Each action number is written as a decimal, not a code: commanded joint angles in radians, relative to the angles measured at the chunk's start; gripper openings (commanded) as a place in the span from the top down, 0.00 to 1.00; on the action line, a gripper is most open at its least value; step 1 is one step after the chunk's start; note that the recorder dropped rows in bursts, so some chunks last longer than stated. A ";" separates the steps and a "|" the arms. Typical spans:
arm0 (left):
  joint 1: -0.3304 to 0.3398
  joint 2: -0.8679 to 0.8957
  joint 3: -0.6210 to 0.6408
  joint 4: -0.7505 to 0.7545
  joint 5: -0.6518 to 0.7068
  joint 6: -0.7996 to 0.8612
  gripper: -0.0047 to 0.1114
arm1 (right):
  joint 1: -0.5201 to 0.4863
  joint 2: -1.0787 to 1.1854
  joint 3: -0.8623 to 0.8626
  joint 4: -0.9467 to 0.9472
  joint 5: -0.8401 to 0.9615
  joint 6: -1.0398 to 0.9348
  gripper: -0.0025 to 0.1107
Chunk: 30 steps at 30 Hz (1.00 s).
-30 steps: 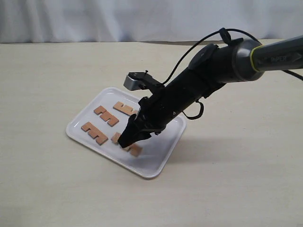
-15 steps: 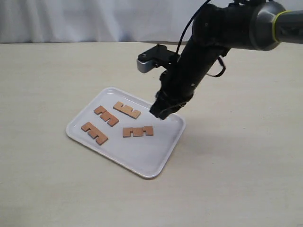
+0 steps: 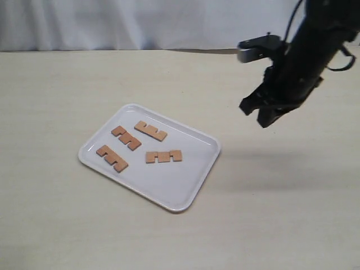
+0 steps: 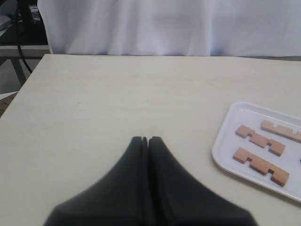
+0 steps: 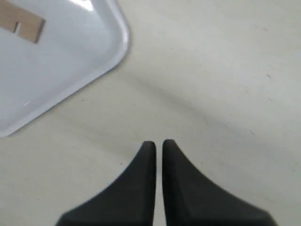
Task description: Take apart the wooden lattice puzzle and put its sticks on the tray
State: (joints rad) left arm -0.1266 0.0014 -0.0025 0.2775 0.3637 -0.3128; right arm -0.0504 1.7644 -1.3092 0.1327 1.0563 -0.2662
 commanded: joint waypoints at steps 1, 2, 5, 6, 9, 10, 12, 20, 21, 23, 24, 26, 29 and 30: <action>-0.006 -0.001 0.002 0.001 -0.005 -0.003 0.96 | -0.119 -0.187 0.150 0.016 -0.109 0.082 0.94; -0.006 -0.001 0.002 0.001 -0.005 -0.003 0.96 | -0.140 -0.225 0.184 0.016 -0.133 0.087 0.94; -0.006 -0.001 0.002 0.001 -0.005 -0.003 0.96 | -0.188 -0.371 0.314 0.001 -0.250 0.103 0.94; -0.006 -0.001 0.002 0.001 -0.005 -0.003 0.96 | -0.205 -0.425 0.362 -0.004 -0.296 0.114 0.94; -0.006 -0.001 0.002 0.001 -0.005 -0.003 0.96 | -0.243 -0.592 0.499 -0.054 -0.432 0.176 0.94; -0.006 -0.001 0.002 0.001 -0.005 -0.003 0.96 | -0.251 -0.646 0.550 -0.083 -0.479 0.188 0.94; -0.006 -0.001 0.002 0.001 -0.005 -0.003 0.96 | -0.256 -0.750 0.643 -0.150 -0.567 0.266 0.94; -0.006 -0.001 0.002 0.001 -0.003 -0.003 0.96 | -0.250 -1.138 0.847 -0.166 -0.796 0.323 0.94; -0.006 -0.001 0.002 0.001 -0.003 -0.003 0.96 | -0.250 -1.188 0.870 -0.147 -0.830 0.323 0.94; -0.006 -0.001 0.002 0.001 0.002 -0.003 0.96 | -0.250 -1.286 0.915 -0.145 -0.875 0.323 0.94; -0.006 -0.001 0.002 -0.001 -0.001 -0.003 0.96 | -0.250 -1.333 0.936 -0.145 -0.900 0.323 0.94; -0.006 -0.001 0.002 -0.001 -0.001 -0.003 0.96 | -0.250 -1.414 0.969 -0.143 -0.934 0.336 0.94; -0.006 -0.001 0.002 -0.001 -0.001 -0.003 0.96 | -0.250 -1.523 0.990 -0.133 -0.950 0.338 0.94; -0.006 -0.001 0.002 -0.001 -0.001 -0.003 0.96 | -0.245 -1.561 0.990 -0.133 -0.947 0.338 0.94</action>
State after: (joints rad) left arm -0.1266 0.0014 -0.0025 0.2775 0.3637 -0.3128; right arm -0.2978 0.2833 -0.3311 -0.0080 0.1349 0.0651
